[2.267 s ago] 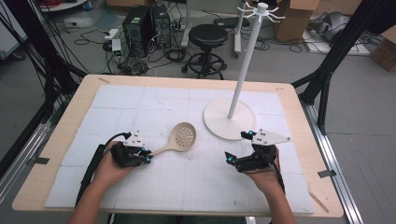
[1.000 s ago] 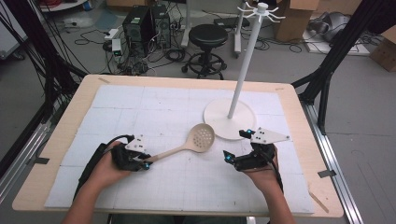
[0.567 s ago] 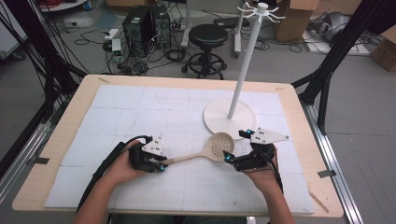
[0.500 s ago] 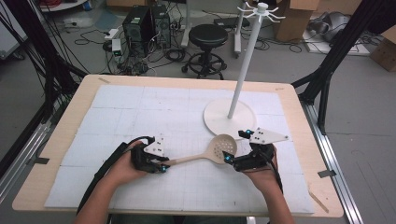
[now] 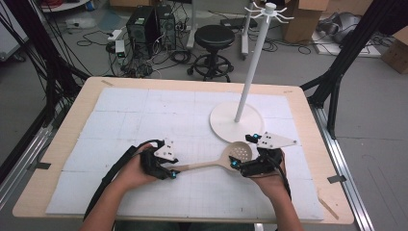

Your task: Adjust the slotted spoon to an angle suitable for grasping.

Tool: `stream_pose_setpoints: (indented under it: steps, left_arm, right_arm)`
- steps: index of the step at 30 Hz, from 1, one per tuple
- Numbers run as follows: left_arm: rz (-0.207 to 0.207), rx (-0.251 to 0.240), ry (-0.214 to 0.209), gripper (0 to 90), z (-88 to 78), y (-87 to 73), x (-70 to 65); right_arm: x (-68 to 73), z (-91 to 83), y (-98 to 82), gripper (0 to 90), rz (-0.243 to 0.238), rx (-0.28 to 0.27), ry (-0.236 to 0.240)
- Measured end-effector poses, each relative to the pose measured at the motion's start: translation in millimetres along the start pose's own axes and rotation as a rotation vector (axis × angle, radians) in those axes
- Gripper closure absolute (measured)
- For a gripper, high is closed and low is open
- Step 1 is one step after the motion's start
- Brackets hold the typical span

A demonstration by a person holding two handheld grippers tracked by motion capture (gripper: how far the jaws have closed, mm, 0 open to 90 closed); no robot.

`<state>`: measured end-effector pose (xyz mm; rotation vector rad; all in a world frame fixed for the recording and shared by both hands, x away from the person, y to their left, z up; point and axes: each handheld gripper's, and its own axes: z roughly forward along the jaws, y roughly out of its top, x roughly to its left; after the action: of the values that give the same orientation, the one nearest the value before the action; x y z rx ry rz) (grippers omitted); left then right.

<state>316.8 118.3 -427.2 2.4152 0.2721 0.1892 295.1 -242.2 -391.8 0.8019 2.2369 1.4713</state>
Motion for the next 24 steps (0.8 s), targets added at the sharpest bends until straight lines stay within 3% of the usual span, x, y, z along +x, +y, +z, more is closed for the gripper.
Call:
stream_pose_setpoints:
  steps: [2, 7, 8, 10, 18, 24]
  left_arm:
    - [-0.039, -0.037, 0.004, 53.2, -9.4, -10.2, 0.1]
    - [-0.089, -0.018, 0.018, 55.1, -28.4, -35.0, -4.1]
    - [-0.091, -0.013, 0.037, 56.4, -31.5, -41.7, -4.5]
    - [-0.099, -0.017, 0.037, 56.7, -32.1, -44.4, -3.2]
    - [-0.141, -0.01, 0.139, 61.7, -30.6, -45.9, 8.9]
    - [-0.167, -0.027, 0.104, 65.3, -30.2, -47.4, 17.3]
  right_arm:
    - [-0.4, -0.1, -0.4, 1.6, -0.006, 0.002, 0.0]
    - [-0.4, -0.9, -0.7, 1.6, 0.0, 0.0, 0.001]
    - [-0.1, -0.1, -0.5, 1.6, -0.004, 0.001, 0.0]
    - [0.4, 0.3, -0.5, 1.6, -0.004, 0.002, 0.003]
    - [2.2, 1.6, 1.0, 1.6, -0.008, 0.002, 0.004]
    - [1.8, 2.8, 0.1, 1.6, -0.004, 0.008, 0.006]
